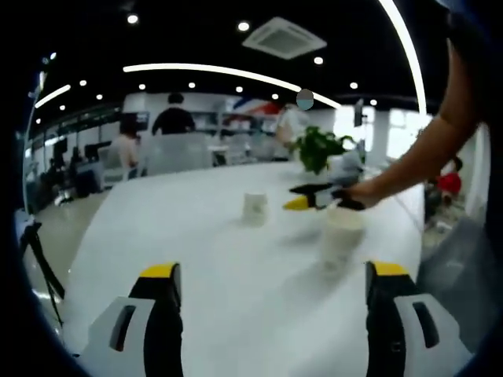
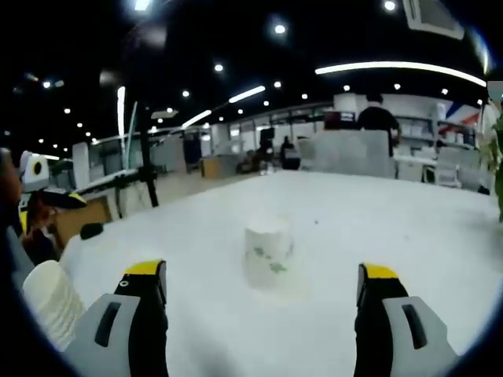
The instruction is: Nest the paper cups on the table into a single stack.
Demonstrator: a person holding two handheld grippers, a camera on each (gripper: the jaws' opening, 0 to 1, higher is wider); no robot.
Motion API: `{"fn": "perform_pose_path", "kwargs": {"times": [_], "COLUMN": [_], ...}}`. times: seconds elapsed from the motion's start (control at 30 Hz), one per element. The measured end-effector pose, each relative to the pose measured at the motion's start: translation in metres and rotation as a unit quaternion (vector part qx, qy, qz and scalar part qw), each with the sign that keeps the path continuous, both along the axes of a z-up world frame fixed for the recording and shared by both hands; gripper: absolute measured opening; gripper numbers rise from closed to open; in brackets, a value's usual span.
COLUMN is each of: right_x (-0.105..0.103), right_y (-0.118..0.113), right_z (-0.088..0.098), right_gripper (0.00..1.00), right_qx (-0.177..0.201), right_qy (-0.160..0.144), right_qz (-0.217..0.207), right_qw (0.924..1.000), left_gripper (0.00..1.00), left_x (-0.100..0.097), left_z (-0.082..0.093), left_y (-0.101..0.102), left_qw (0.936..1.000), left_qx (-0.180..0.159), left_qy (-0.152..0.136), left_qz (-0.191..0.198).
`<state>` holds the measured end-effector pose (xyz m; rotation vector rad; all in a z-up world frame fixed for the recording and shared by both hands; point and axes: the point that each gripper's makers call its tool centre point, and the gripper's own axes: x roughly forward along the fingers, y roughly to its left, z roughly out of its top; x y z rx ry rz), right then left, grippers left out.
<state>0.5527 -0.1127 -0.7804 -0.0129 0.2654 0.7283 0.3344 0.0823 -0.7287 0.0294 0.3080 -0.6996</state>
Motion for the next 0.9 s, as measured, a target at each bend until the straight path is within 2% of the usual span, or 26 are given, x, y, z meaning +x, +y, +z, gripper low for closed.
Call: {"fn": "perform_pose_path", "kwargs": {"times": [0.27, 0.4, 0.47, 0.53, 0.67, 0.73, 0.77, 0.8, 0.83, 0.9], "right_x": [0.030, 0.039, 0.042, 0.044, 0.047, 0.051, 0.053, 0.056, 0.060, 0.061], "right_y": [0.023, 0.030, 0.027, 0.032, 0.035, 0.039, 0.039, 0.037, 0.034, 0.038], "right_z": [-0.004, -0.013, -0.023, -0.027, -0.033, -0.033, -0.035, -0.038, -0.038, -0.037], "right_gripper": [0.96, 0.90, 0.82, 0.77, 0.68, 0.65, 0.58, 0.50, 0.41, 0.38], "right_qx": [-0.014, -0.042, -0.075, -0.071, -0.091, -0.076, -0.062, -0.065, -0.083, -0.080], "right_qy": [0.000, 0.007, 0.019, 0.028, 0.028, 0.031, 0.045, 0.055, 0.042, 0.045], "right_qz": [0.010, 0.014, 0.014, 0.016, 0.017, 0.014, 0.000, -0.014, -0.022, -0.017], "right_qw": [0.9998, 0.9990, 0.9969, 0.9970, 0.9953, 0.9965, 0.9971, 0.9963, 0.9954, 0.9956], "left_gripper": [0.94, 0.93, 0.92, 0.93, 0.90, 0.88, 0.88, 0.88, 0.88, 0.87], "left_x": [-0.007, -0.005, -0.005, -0.005, -0.004, -0.004, -0.003, -0.003, -0.002, -0.002], "left_z": [0.004, 0.004, 0.002, 0.002, 0.000, 0.000, 0.001, 0.001, 0.001, 0.001], "left_y": [-0.005, -0.001, 0.001, 0.003, 0.005, 0.005, 0.005, 0.005, 0.005, 0.006], "left_qw": [1.0000, 1.0000, 1.0000, 1.0000, 0.9999, 0.9999, 0.9999, 0.9999, 0.9999, 0.9999], "left_qx": [0.003, -0.002, -0.002, 0.002, 0.001, 0.005, 0.005, 0.004, 0.004, 0.005], "left_qy": [-0.004, -0.005, -0.001, -0.003, 0.004, 0.004, 0.002, 0.001, 0.003, 0.004], "left_qz": [-0.003, 0.007, 0.008, 0.009, 0.015, 0.013, 0.013, 0.013, 0.013, 0.014]}}
